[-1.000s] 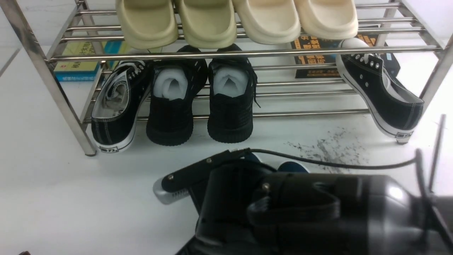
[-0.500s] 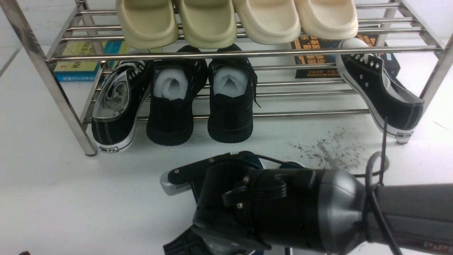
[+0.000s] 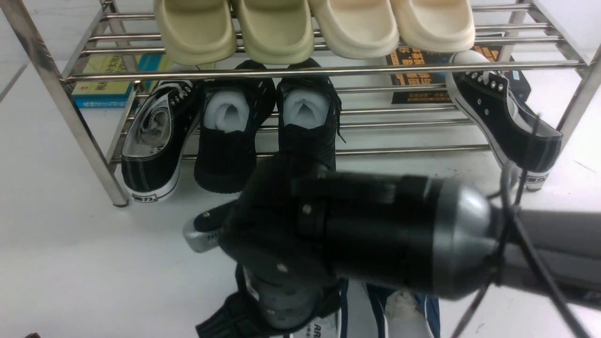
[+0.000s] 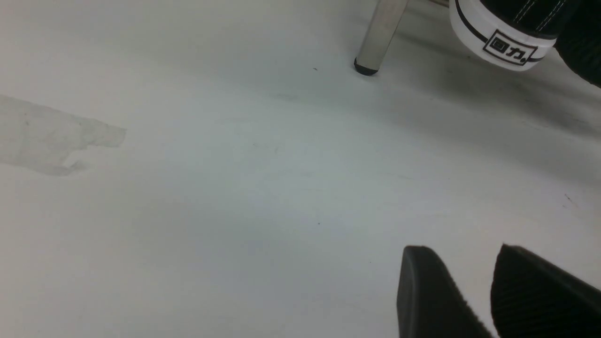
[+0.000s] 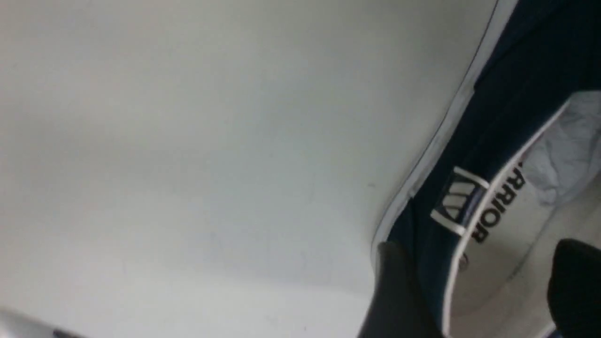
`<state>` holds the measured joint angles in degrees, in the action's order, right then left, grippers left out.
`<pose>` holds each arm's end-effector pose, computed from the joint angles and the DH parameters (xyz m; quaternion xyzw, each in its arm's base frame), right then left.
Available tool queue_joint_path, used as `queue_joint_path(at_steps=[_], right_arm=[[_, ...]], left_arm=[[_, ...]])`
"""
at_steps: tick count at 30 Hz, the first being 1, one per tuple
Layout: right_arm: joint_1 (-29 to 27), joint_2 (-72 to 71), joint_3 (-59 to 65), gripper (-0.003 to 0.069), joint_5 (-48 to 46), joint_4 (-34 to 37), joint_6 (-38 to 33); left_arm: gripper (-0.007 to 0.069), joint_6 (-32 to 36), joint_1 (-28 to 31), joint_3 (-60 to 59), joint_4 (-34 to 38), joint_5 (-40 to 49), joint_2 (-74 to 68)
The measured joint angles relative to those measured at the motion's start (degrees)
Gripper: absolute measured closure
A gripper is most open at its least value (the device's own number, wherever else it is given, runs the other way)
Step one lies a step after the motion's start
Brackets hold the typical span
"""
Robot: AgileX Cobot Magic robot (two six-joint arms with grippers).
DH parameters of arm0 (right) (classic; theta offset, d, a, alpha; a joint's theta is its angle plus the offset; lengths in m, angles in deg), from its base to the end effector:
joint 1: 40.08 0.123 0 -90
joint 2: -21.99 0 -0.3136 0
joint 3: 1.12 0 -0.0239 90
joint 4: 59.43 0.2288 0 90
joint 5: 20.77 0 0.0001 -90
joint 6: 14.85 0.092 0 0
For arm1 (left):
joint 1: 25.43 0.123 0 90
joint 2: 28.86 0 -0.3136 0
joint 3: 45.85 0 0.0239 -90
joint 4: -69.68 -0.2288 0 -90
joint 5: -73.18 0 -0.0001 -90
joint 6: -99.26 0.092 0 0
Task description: Take the shoes off the shelf with your hand on the white table.
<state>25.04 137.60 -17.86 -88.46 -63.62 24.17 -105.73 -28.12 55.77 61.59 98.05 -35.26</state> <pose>0.1683 0.3481 0.3048 -0.2337 0.9646 0.0706 0.0997 0.0009 0.0054 0.1719 -0.1231 0.8068 -0.0781 0.5726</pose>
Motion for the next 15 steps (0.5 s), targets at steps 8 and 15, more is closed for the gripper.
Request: queue_joint_path(at_steps=[8, 15], right_arm=[[0.00, -10.16, -8.92, 0.0343, -2.76, 0.69, -19.21], [0.00, -28.76, -4.63, 0.0652, -3.93, -4.14, -26.18]], left_arm=[[0.0383, 0.00, 0.00, 0.00, 0.00, 0.00, 0.00], [0.0383, 0.00, 0.00, 0.00, 0.00, 0.00, 0.00]])
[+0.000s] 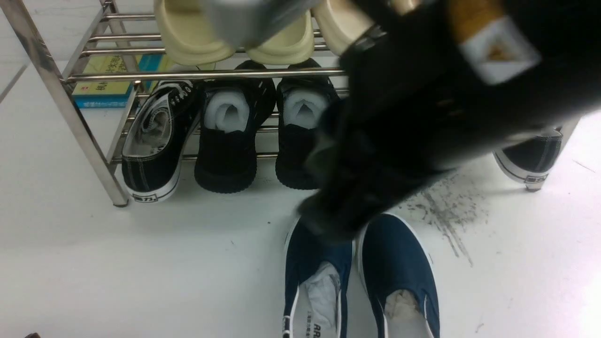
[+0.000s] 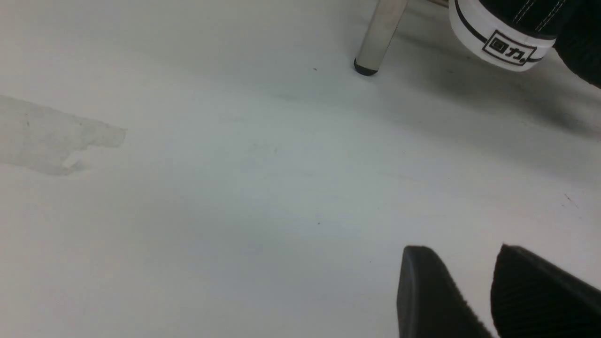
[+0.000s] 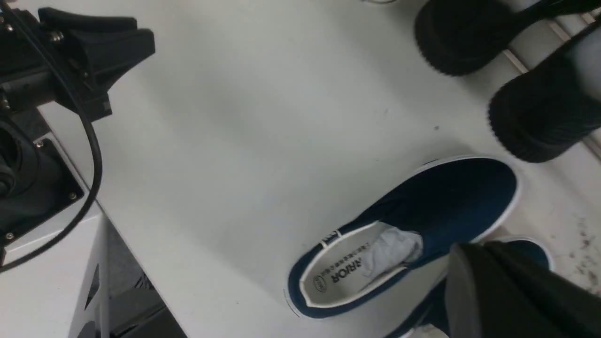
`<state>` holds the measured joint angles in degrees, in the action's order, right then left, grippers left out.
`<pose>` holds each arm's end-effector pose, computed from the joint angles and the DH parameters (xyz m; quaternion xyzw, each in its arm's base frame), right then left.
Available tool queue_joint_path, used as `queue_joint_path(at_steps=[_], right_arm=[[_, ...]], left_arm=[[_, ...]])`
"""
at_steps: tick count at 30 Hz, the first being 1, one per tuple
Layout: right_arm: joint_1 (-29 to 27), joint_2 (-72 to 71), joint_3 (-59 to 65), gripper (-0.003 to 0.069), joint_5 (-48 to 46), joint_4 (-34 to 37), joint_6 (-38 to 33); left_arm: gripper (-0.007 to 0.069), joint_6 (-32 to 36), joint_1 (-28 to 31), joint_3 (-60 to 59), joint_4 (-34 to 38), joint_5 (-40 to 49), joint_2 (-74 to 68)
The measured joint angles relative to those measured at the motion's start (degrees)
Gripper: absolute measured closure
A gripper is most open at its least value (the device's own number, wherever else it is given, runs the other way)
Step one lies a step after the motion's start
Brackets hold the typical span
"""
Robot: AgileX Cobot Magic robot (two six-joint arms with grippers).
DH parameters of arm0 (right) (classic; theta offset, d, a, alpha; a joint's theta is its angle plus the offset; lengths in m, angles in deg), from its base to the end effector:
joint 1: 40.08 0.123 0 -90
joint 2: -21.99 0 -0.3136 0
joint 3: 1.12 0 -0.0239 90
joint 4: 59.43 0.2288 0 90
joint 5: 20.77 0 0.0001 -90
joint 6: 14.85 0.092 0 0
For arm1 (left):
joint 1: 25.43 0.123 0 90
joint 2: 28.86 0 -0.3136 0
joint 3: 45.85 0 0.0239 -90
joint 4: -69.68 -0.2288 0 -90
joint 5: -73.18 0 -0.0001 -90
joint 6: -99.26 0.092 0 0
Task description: Take the shoes off the shelf with your hand on the white table.
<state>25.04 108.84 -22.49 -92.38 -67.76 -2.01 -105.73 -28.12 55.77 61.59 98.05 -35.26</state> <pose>0.1138 0.2153 0.4862 -0.4055 0.8350 0.1731 0.3292 0.0009 0.0054 0.1719 -0.1231 0.8068 -0.0781 0.5726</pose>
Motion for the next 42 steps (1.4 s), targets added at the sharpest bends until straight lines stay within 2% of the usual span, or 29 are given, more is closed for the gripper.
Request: queue_joint_path(at_steps=[5, 10, 13, 14, 15, 16, 17, 23, 27, 36, 42], right_arm=[[0.00, -12.82, 9.64, 0.0672, -0.25, -2.64, 0.28], [0.00, -27.14, 25.45, 0.0672, 1.53, -5.48, 5.37], [0.00, -39.95, 40.04, 0.0672, 12.69, -9.95, 11.07], [0.00, -40.64, 40.93, 0.0672, 14.34, -10.30, 11.41], [0.00, -46.46, 48.75, 0.0672, 21.37, -13.47, 14.56], [0.00, -46.46, 49.60, 0.0671, 22.29, -13.83, 14.95], [0.00, -50.67, 56.04, 0.0671, 29.55, -16.59, 18.19], [0.00, -56.56, 70.58, 0.0669, 48.64, -26.14, 29.01], [0.00, -56.61, 74.43, 0.0666, 54.55, -30.07, 31.68], [0.00, -56.79, 77.79, 0.0660, 56.71, -38.29, 32.38], [0.00, -56.78, 77.79, 0.0657, 58.01, -39.31, 32.50]], left_arm=[[0.0383, 0.00, 0.00, 0.00, 0.00, 0.00, 0.00], [0.0383, 0.00, 0.00, 0.00, 0.00, 0.00, 0.00], [0.0383, 0.00, 0.00, 0.00, 0.00, 0.00, 0.00], [0.0383, 0.00, 0.00, 0.00, 0.00, 0.00, 0.00], [0.0383, 0.00, 0.00, 0.00, 0.00, 0.00, 0.00], [0.0383, 0.00, 0.00, 0.00, 0.00, 0.00, 0.00], [0.0383, 0.00, 0.00, 0.00, 0.00, 0.00, 0.00], [0.0383, 0.00, 0.00, 0.00, 0.00, 0.00, 0.00], [0.0383, 0.00, 0.00, 0.00, 0.00, 0.00, 0.00], [0.0383, 0.00, 0.00, 0.00, 0.00, 0.00, 0.00], [0.0383, 0.00, 0.00, 0.00, 0.00, 0.00, 0.00]])
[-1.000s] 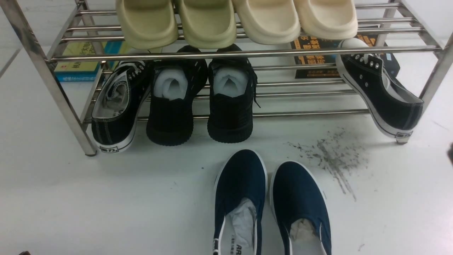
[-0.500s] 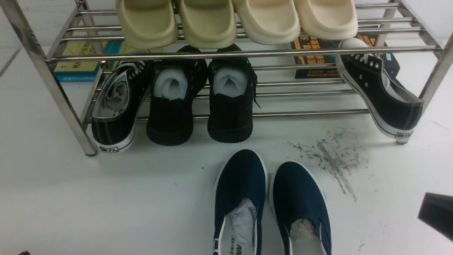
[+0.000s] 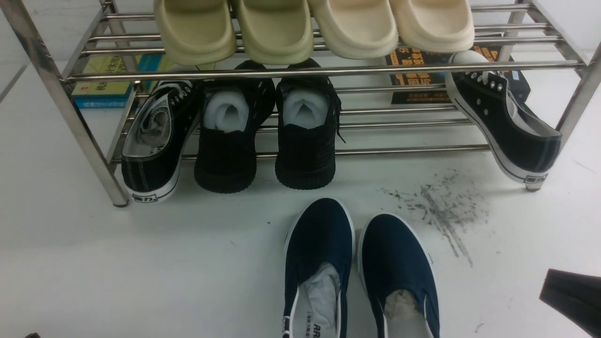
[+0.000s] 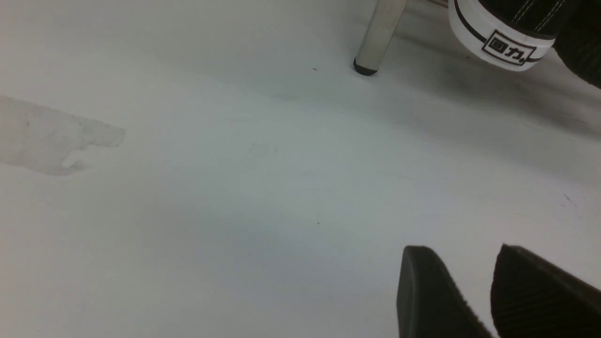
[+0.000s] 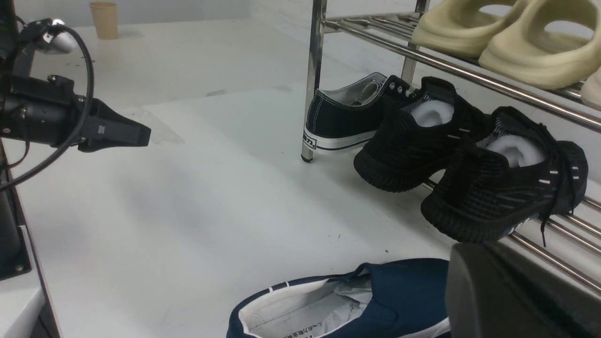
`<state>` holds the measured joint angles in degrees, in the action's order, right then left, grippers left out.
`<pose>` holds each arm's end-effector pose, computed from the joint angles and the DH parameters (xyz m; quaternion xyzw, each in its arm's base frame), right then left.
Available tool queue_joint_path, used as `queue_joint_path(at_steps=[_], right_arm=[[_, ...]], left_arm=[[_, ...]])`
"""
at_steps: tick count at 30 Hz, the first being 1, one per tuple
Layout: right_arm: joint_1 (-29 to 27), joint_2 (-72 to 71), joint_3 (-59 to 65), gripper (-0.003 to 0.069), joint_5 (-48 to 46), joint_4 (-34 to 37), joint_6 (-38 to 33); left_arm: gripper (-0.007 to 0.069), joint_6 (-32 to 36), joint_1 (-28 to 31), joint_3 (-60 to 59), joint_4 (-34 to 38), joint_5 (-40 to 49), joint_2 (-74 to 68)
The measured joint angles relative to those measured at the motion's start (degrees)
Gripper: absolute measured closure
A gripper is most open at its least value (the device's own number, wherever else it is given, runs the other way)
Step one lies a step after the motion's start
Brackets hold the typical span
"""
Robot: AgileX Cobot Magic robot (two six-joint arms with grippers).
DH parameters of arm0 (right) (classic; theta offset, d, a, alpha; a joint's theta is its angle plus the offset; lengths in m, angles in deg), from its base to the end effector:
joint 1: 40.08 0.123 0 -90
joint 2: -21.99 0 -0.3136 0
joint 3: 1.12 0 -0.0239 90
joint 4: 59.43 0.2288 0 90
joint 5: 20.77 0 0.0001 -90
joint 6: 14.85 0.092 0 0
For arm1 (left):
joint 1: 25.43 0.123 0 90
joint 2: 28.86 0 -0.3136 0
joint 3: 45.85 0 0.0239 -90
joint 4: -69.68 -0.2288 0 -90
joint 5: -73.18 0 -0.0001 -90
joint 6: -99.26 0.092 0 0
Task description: Take the shoes off the shelf with your hand on the white table.
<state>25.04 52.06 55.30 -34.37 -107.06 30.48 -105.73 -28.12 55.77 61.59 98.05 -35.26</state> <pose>0.0338 0.0346 0.3089 -0.3568 0.6496 0.2973 0.6019 0.0009 0.0054 0.1719 -0.1231 0.8068 -0.0781 0.5726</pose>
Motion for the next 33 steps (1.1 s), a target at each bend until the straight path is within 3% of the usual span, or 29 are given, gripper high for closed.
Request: queue_joint_path(at_steps=[9, 15, 19, 21, 23, 26, 27, 33], right_arm=[[0.00, 0.00, 0.00, 0.0652, 2.88, 1.45, 0.03], [-2.77, -1.84, 0.00, 0.0648, -1.52, 15.54, -7.94], [-14.75, -4.47, 1.88, 0.0645, -4.13, 29.85, -22.17], [-24.03, -7.62, 5.19, 0.0641, -3.72, 38.41, -32.12], [-30.52, -10.52, 7.94, 0.0638, -3.34, 42.90, -36.84], [-35.90, -13.50, 11.27, 0.0636, -3.34, 46.60, -40.40], [-41.39, -16.91, 14.09, 0.0634, -3.34, 48.34, -41.83], [-54.20, -23.41, 20.70, 0.0628, -3.82, 49.38, -42.89]], left_arm=[[0.0383, 0.00, 0.00, 0.00, 0.03, 0.00, 0.00], [0.0383, 0.00, 0.00, 0.00, 0.03, 0.00, 0.00], [0.0383, 0.00, 0.00, 0.00, 0.03, 0.00, 0.00], [0.0383, 0.00, 0.00, 0.00, 0.03, 0.00, 0.00], [0.0383, 0.00, 0.00, 0.00, 0.03, 0.00, 0.00], [0.0383, 0.00, 0.00, 0.00, 0.03, 0.00, 0.00], [0.0383, 0.00, 0.00, 0.00, 0.03, 0.00, 0.00], [0.0383, 0.00, 0.00, 0.00, 0.03, 0.00, 0.00]])
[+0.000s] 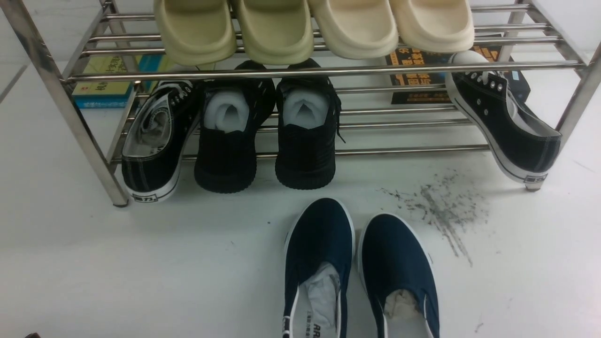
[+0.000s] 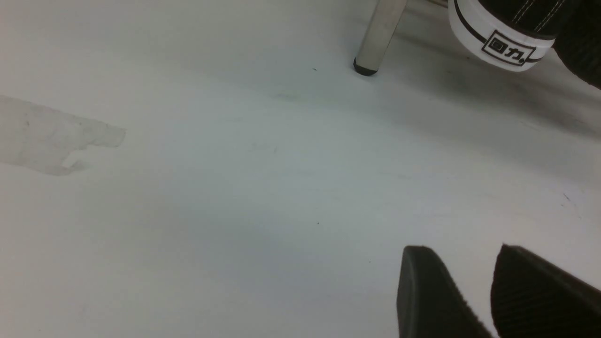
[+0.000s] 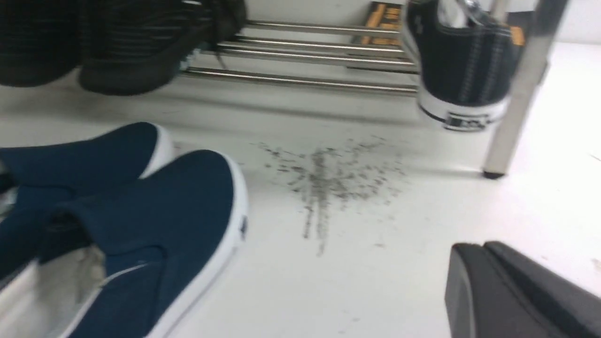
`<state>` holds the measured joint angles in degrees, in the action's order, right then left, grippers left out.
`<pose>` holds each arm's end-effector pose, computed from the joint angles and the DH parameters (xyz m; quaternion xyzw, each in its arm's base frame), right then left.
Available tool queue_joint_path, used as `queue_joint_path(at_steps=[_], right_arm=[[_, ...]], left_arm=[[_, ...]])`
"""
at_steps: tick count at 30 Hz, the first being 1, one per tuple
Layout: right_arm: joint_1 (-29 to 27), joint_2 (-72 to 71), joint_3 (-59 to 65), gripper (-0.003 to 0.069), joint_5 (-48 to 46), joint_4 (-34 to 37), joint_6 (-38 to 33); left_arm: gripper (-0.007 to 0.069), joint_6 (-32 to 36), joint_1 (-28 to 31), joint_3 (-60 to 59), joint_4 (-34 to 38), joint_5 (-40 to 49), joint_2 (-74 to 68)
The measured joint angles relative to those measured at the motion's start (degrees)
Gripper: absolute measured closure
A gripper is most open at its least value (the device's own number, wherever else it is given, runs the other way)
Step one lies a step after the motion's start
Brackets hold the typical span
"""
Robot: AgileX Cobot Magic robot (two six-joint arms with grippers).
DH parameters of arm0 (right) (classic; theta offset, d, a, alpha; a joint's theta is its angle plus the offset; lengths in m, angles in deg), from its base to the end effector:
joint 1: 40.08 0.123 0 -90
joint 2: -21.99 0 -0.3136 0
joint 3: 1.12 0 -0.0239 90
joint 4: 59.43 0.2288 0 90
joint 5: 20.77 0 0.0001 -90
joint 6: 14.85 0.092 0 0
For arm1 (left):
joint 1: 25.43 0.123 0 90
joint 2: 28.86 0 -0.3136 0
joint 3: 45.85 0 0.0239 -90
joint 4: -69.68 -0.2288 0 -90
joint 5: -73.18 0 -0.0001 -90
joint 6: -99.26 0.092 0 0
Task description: Take the shoes off the shelf with your hand on the white table.
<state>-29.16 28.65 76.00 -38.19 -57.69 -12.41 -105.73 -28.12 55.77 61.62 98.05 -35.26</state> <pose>0.0034 0.0015 0.1900 -0.0488 0.7711 0.0864 0.6289 0.0009 0.0054 0.1719 -0.1232 0.8068 -0.0783 0.5725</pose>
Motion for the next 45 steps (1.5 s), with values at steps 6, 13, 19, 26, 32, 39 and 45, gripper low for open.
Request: queue_joint_path(at_steps=[6, 13, 19, 26, 32, 39, 45], right_arm=[[-4.87, -0.15, 2.06, 0.0622, -1.81, 0.02, -0.04], [-5.11, -0.15, 1.65, 0.0617, -4.62, 0.02, -0.04], [-5.18, -0.17, 1.63, 0.0607, -4.85, 0.02, -0.21], [-8.60, -0.17, 1.59, 0.0596, -4.91, 0.02, 0.07], [-9.09, -0.17, 1.59, 0.0589, -4.91, 0.02, 0.19], [-9.09, -0.17, 1.59, 0.0587, -4.91, 0.02, 0.19], [-9.09, -0.17, 1.59, 0.0580, -4.91, 0.02, 0.19]], left_arm=[[0.0383, 0.00, 0.00, 0.00, 0.00, 0.00, 0.00], [0.0383, 0.00, 0.00, 0.00, 0.00, 0.00, 0.00], [0.0383, 0.00, 0.00, 0.00, 0.00, 0.00, 0.00], [0.0383, 0.00, 0.00, 0.00, 0.00, 0.00, 0.00], [0.0383, 0.00, 0.00, 0.00, 0.00, 0.00, 0.00], [0.0383, 0.00, 0.00, 0.00, 0.00, 0.00, 0.00], [0.0383, 0.00, 0.00, 0.00, 0.00, 0.00, 0.00]])
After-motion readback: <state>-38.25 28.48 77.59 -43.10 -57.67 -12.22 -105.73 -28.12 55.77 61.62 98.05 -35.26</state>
